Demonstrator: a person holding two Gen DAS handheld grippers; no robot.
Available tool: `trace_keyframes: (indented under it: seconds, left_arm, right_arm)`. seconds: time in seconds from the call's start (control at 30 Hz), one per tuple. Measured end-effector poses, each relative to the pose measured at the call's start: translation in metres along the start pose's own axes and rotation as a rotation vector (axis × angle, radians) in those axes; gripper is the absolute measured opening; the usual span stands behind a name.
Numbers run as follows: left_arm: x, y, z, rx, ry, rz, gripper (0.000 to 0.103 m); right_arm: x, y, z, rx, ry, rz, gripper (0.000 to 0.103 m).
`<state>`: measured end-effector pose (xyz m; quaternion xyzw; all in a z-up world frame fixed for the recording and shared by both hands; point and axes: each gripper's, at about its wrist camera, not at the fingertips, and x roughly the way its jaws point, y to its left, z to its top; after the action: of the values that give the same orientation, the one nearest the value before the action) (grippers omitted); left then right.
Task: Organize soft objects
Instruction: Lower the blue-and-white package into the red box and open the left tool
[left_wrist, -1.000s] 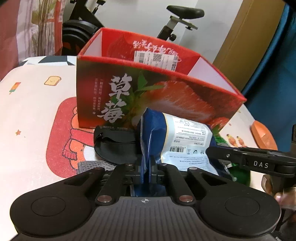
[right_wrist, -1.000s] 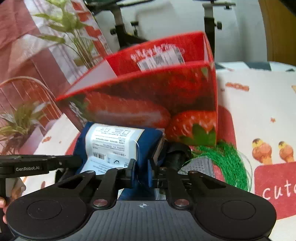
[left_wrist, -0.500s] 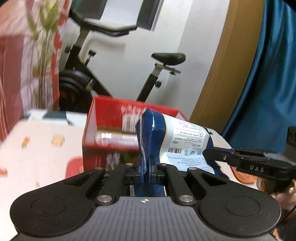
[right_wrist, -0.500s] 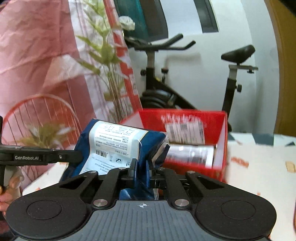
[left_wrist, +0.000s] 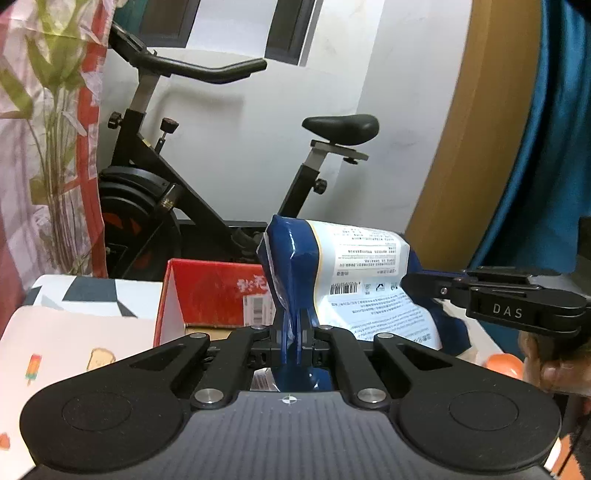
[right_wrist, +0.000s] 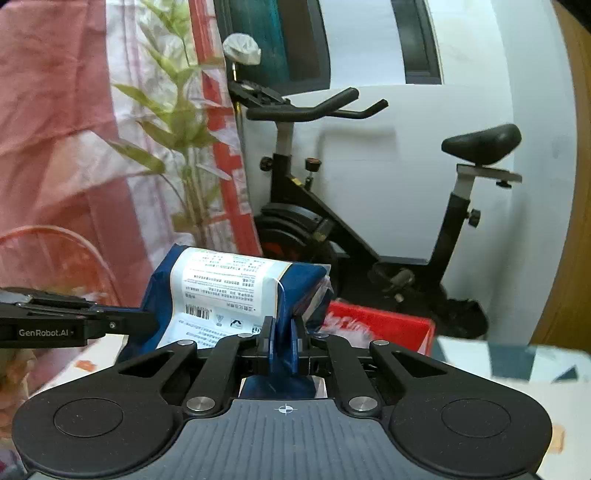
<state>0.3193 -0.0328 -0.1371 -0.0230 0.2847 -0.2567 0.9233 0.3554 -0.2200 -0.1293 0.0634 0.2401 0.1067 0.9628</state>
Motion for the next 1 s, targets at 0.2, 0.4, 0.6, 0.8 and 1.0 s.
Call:
trace_keyframes:
  seconds: [0.2,0.4,0.6,0.8,1.0]
  left_arm:
    - [0.057,0.017,0.020,-0.041,0.069,0.004,0.006]
    - [0.121,0.036,0.013,-0.082,0.221,0.016,0.006]
    - [0.155,0.046,0.000,-0.064,0.357,0.024,0.006]
    - [0.162,0.059,-0.004,-0.088,0.415,0.012,0.007]
    - [0.166,0.068,-0.007,-0.169,0.434,0.009,0.011]
  right_arm:
    - [0.054,-0.026,0.012,0.022,0.080,-0.049,0.007]
    - [0.111,-0.040,-0.007,0.041,0.233,-0.083,0.007]
    - [0.151,-0.044,-0.023,0.049,0.404,-0.113,0.008]
    - [0.174,-0.046,-0.036,0.081,0.501,-0.125,0.008]
    - [0.183,-0.050,-0.041,0.096,0.554,-0.137,0.008]
